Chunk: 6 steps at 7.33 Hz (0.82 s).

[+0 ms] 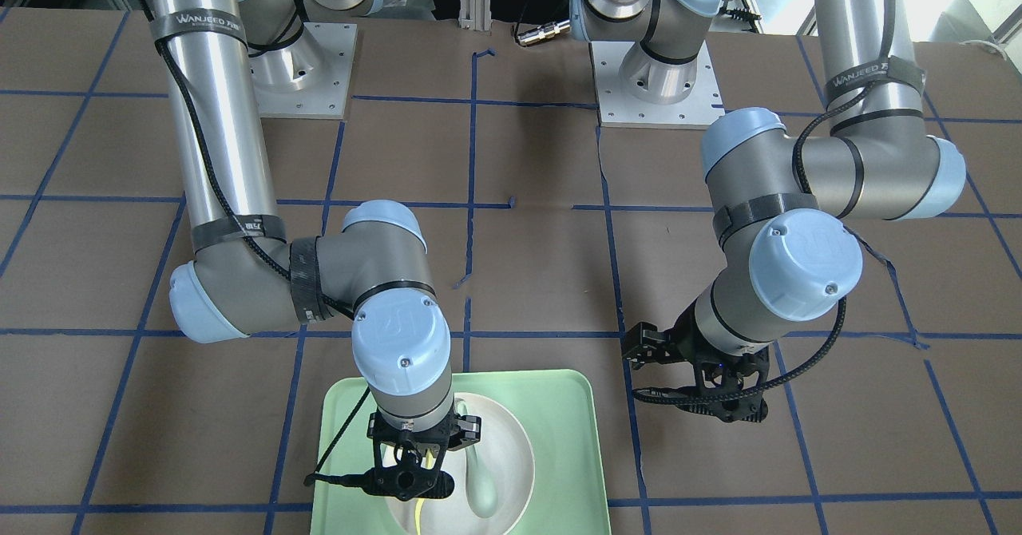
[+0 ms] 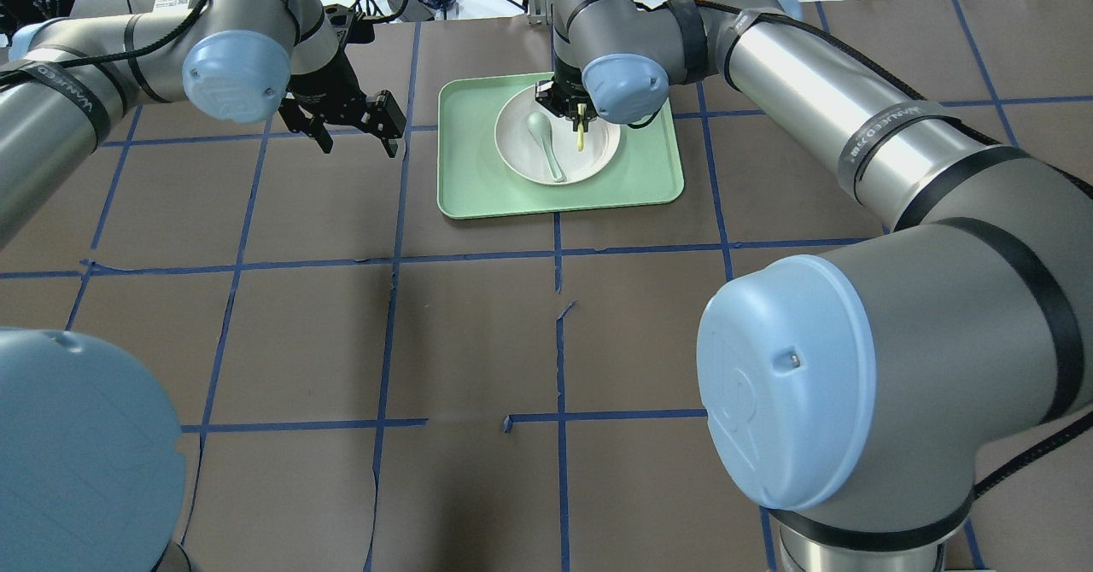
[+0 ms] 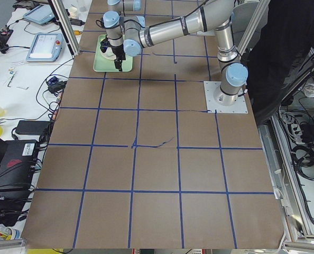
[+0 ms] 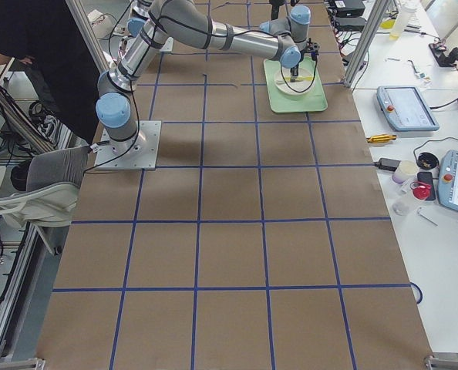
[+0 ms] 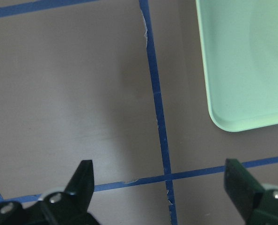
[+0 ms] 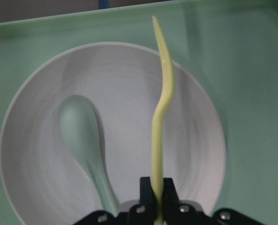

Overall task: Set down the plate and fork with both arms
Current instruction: 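Lift the fork and set it on the tray beside the plate with the right gripper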

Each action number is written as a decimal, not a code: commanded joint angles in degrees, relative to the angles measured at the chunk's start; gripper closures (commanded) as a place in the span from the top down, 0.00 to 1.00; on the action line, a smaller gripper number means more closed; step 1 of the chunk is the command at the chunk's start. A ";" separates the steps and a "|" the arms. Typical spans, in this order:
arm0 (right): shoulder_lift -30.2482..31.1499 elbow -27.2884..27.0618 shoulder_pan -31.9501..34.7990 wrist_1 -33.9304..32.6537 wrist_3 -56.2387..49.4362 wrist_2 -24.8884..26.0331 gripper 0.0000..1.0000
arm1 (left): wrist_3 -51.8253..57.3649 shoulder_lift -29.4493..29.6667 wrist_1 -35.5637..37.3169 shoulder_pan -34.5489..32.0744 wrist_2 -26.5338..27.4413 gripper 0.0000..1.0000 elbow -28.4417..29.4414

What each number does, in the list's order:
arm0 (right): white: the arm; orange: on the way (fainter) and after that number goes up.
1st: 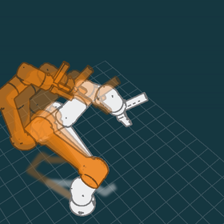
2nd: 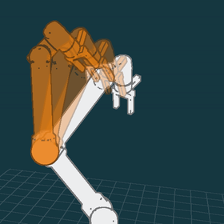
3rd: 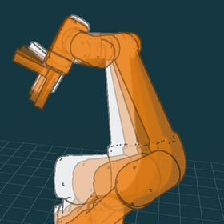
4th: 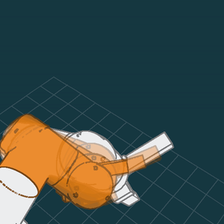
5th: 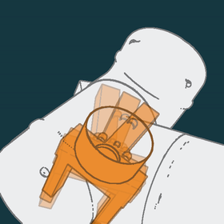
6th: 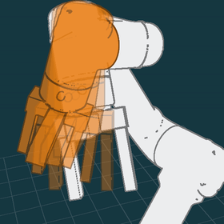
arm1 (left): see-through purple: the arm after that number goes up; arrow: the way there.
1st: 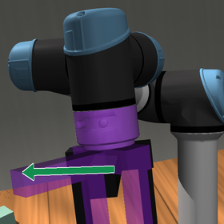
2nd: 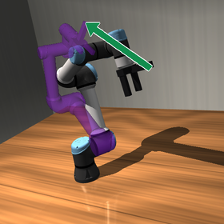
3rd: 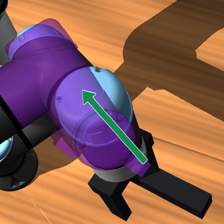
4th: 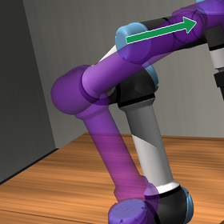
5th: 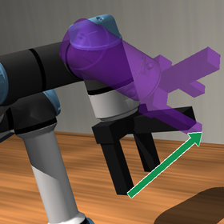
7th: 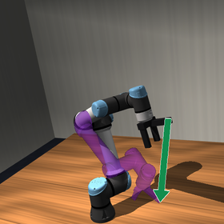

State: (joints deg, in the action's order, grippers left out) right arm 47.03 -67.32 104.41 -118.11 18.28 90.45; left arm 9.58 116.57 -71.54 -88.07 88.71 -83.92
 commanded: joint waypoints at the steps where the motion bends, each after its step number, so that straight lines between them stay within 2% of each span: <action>1: 2.35 -0.70 -5.58 0.51 -6.62 -3.50 0.00 | 0.70 -0.38 0.00 1.49 -0.21 1.00 0.07; 3: 2.10 -4.72 -7.99 2.45 -14.20 -4.94 0.00 | 0.97 -0.82 -0.09 1.41 -0.56 1.00 -0.02; 6: 0.96 -6.42 -7.99 1.40 -14.49 -5.11 0.00 | 0.97 -1.61 -0.53 0.97 -0.47 1.00 -0.19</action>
State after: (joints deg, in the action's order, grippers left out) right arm 48.44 -73.26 96.48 -116.47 4.51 85.38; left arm 10.54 115.26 -71.86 -86.93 88.22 -84.08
